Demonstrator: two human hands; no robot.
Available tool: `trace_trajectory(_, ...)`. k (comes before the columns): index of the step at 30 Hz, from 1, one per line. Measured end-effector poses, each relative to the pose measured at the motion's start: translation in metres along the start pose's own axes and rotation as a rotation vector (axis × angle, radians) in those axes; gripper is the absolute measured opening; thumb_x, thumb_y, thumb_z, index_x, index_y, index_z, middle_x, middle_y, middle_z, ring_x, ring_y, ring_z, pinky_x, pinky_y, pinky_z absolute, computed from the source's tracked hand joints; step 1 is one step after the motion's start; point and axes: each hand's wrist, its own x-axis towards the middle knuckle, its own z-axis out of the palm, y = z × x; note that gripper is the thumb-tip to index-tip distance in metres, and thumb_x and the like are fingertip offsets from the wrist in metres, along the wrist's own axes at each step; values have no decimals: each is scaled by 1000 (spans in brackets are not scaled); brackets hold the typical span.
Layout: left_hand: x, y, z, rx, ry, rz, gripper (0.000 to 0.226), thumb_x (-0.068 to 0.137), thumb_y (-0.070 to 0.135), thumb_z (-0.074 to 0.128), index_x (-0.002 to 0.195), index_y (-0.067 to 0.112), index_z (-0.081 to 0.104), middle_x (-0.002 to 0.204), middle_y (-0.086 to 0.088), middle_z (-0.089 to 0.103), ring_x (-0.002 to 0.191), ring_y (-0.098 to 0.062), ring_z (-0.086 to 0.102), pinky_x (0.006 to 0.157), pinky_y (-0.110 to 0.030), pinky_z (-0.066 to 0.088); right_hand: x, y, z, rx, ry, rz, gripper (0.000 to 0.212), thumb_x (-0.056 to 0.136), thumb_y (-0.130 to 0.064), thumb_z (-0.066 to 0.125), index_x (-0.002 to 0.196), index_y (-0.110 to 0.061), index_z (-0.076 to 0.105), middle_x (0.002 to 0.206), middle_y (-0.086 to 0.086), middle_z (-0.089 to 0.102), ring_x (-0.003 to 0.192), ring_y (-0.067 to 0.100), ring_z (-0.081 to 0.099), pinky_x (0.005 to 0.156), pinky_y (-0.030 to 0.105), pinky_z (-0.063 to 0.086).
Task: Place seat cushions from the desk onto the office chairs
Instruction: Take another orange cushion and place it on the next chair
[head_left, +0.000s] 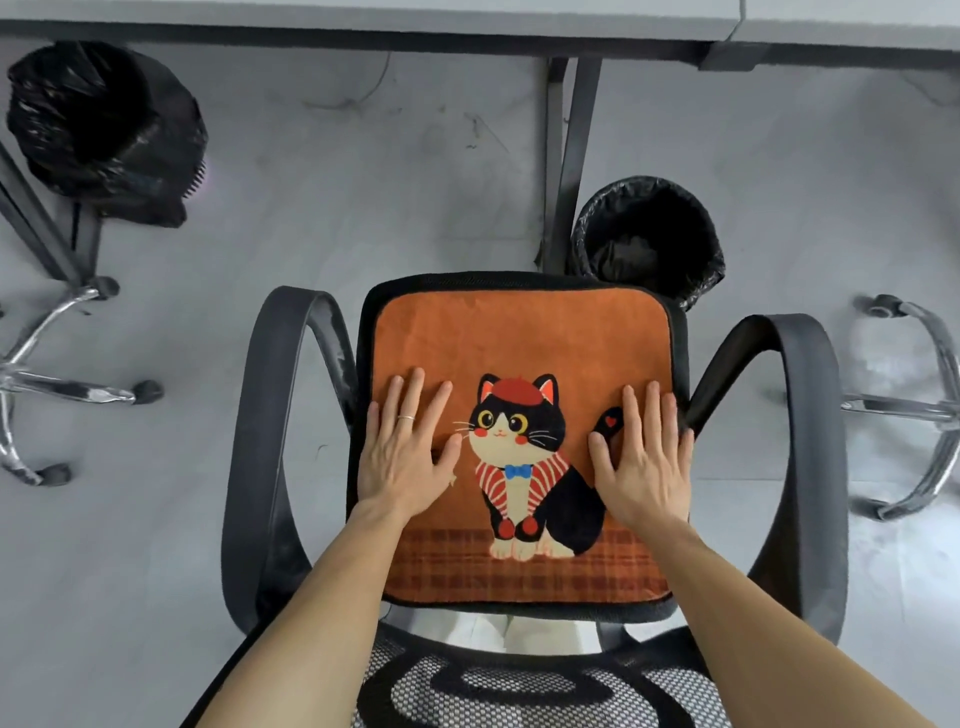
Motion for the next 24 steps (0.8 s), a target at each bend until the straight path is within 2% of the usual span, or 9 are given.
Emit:
trace_trajectory(3,2,-9,13,30,28,24,74,97,67,26,158,36,-4,166,-1,-15,152,-23,-15,123,-51,2,4,7,12,-47,18,-13,73,100,-64,23,160,-31,-4,167,-5,-15,152,13,-20,124,50,0)
trace_trajectory(8,2,-11,22,38,74,4,75,95,69,26,158,36,3,167,-1,-9,153,-24,-10,122,-52,4,10,11,19,-43,48,-29,75,98,-65,23,160,-31,-2,168,-4,-10,153,15,-15,124,51,1)
trace_trajectory(11,1,-8,19,48,62,-3,76,95,70,24,158,36,0,167,-1,-11,153,-24,-11,122,-54,5,10,10,16,-47,35,-34,75,97,-66,22,160,-31,0,168,-5,-11,152,14,-16,124,51,1)
trace_trajectory(14,3,-5,10,81,-10,-20,76,95,70,21,158,36,-3,166,-3,-13,153,-25,-13,122,-54,4,13,2,2,-59,-53,-11,75,97,-68,21,160,-31,3,167,-6,-14,151,12,-21,124,51,-2)
trace_trajectory(17,11,12,-14,100,-73,-52,76,93,65,31,157,25,22,164,-18,14,150,-38,12,120,-55,13,15,-13,-20,-60,-176,50,74,96,-64,30,158,-29,9,167,-3,-9,152,18,-14,122,55,3)
trace_trajectory(19,26,25,-35,90,-87,-24,69,93,56,41,151,19,33,158,-21,26,145,-39,24,120,-54,19,24,-29,-40,-182,-227,55,70,95,-60,38,153,-25,22,165,8,6,152,29,3,119,59,12)
trace_trajectory(20,35,28,-44,81,-70,10,66,95,51,43,151,18,33,158,-19,25,146,-37,24,120,-54,20,33,-38,-52,-238,-251,59,65,94,-57,41,148,-22,30,161,13,17,148,34,15,117,59,18)
trace_trajectory(22,57,32,-60,53,-21,82,67,96,52,40,156,25,22,164,-15,10,150,-36,14,122,-54,13,55,-54,-81,-227,-276,88,56,95,-52,40,140,-18,42,150,17,34,137,39,32,112,56,31)
trace_trajectory(24,81,35,-69,29,-20,107,74,96,62,34,158,36,4,166,-8,-12,152,-36,-4,122,-55,5,78,-66,-99,-111,-236,73,56,96,-52,38,141,-20,42,150,15,34,135,41,33,107,57,37)
